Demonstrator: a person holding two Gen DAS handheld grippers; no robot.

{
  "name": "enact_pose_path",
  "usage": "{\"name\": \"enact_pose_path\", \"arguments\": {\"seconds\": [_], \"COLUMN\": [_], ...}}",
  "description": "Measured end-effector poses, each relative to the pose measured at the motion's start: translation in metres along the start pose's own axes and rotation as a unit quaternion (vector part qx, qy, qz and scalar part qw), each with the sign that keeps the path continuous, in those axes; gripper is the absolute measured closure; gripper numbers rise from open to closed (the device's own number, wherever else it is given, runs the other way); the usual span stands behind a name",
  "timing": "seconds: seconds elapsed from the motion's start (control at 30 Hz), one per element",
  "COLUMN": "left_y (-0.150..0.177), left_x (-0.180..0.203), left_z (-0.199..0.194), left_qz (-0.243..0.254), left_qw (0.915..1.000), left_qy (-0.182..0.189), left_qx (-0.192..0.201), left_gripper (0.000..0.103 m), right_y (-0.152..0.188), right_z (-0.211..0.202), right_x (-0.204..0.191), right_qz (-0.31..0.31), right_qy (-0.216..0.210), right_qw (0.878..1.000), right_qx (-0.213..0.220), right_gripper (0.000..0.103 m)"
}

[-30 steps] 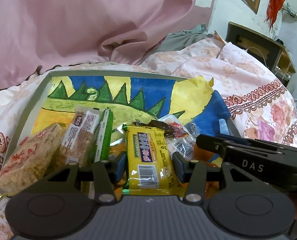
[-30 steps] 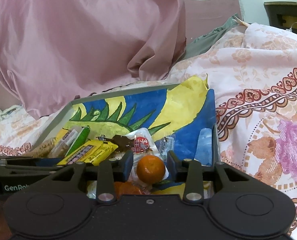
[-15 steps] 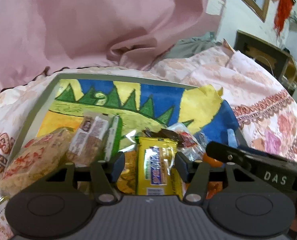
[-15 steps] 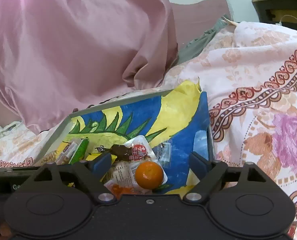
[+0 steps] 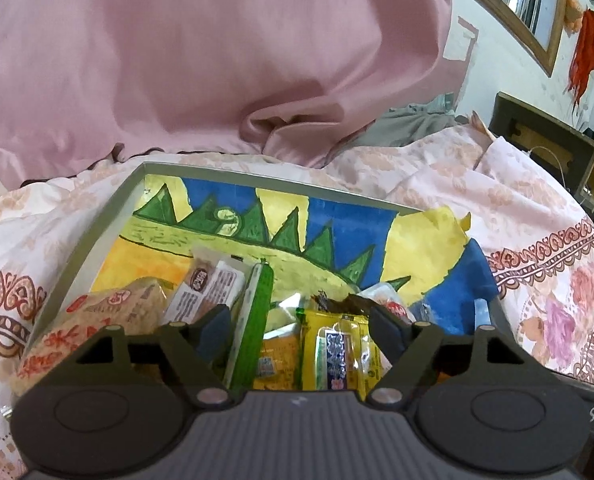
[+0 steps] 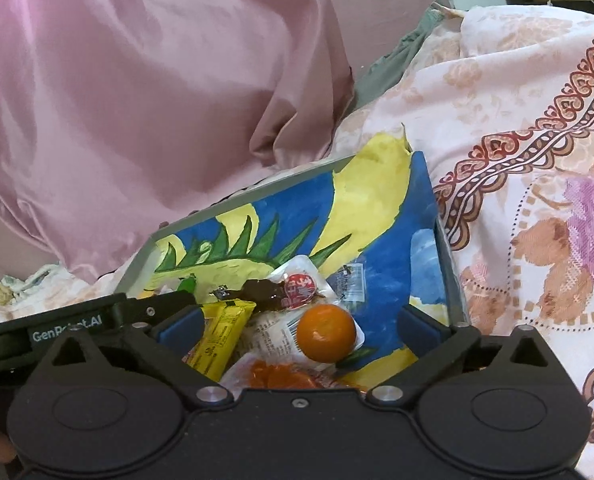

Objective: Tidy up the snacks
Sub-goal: 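Lower the yellow bar and orange into the tray and open both tools, then pull both tools back up from the tray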

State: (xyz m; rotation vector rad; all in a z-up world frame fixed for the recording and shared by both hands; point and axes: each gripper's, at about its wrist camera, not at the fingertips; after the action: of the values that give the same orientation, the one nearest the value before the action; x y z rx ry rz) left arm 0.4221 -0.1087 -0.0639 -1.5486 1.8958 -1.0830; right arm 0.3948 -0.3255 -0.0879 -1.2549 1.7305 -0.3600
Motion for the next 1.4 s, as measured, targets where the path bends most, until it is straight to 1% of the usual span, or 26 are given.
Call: {"name": "enact_pose_path", "arguments": {"seconds": [0.03,0.13,0.2,0.27,0.33,0.4,0.57,0.67,0.73,0.83,0.93,1.07,1.23,1.4], "left_y": [0.0,0.001,0.001,0.0,-0.001,-0.004,-0.012,-0.016,-0.017,-0.017,-0.016,-0.015,-0.011,-0.008], "left_x": [0.0,0.0,0.001,0.001,0.001,0.0,-0.009,-0.015,-0.019,-0.025,-0.032,-0.038,-0.04,-0.042], "left_z": [0.0,0.0,0.0,-0.001,-0.004,-0.008,-0.018,-0.023,-0.024,-0.025,-0.025,-0.028,-0.038,-0.055], "left_qz": [-0.002,-0.004,-0.005,-0.006,-0.003,-0.001,-0.007,-0.021,-0.02,-0.014,-0.021,-0.022,-0.026,-0.026], "left_qw": [1.0,1.0,1.0,0.9999,0.9999,0.9997,0.9989,0.9983,0.9982,0.9976,0.9973,0.9969,0.996,0.9953], "left_qy": [0.0,-0.004,-0.006,-0.007,-0.008,-0.018,-0.03,-0.039,-0.044,-0.056,-0.06,-0.069,-0.08,-0.089], "left_qx": [0.001,0.004,0.006,0.007,0.01,0.017,0.034,0.038,0.037,0.038,0.035,0.031,0.03,0.027], "left_gripper": [0.022,0.021,0.021,0.02,0.018,0.008,0.007,0.005,0.005,0.005,0.005,0.005,0.005,0.005], "right_y": [0.0,0.006,0.012,0.018,0.021,0.021,0.005,-0.007,-0.015,-0.022,-0.022,-0.016,-0.024,-0.027], "right_z": [0.0,-0.002,-0.004,-0.004,-0.005,-0.01,-0.028,-0.029,-0.023,-0.015,-0.001,0.013,0.002,0.003], "right_x": [0.0,0.002,0.003,0.004,0.003,0.0,-0.016,-0.017,-0.016,-0.023,-0.025,-0.025,-0.033,-0.039], "right_qz": [0.004,0.013,0.011,0.008,0.008,0.011,0.0,0.011,0.03,0.024,0.046,0.072,0.089,0.099], "right_qy": [-0.003,-0.003,-0.002,0.007,0.016,0.022,0.042,0.056,0.056,0.057,0.037,0.022,-0.007,-0.031], "right_qw": [1.0,0.999,0.997,0.995,0.993,0.991,0.982,0.975,0.974,0.97,0.971,0.976,0.976,0.983], "right_qx": [0.003,0.035,0.07,0.102,0.116,0.13,0.186,0.213,0.219,0.235,0.231,0.203,0.196,0.153], "right_gripper": [0.001,0.001,0.001,0.002,0.004,0.004,0.001,0.001,0.001,0.001,0.001,0.001,0.001,0.001]}}
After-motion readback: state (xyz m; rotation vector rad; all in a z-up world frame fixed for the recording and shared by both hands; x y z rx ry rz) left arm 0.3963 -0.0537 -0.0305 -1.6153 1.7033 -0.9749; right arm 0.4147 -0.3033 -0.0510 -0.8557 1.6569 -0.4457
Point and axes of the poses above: each gripper's, at about its wrist camera, not at the fingertips, and z roughly the way its jaws point, x to its right, y to its underside, and after that the axes turned 8 degrees about z, right-handed
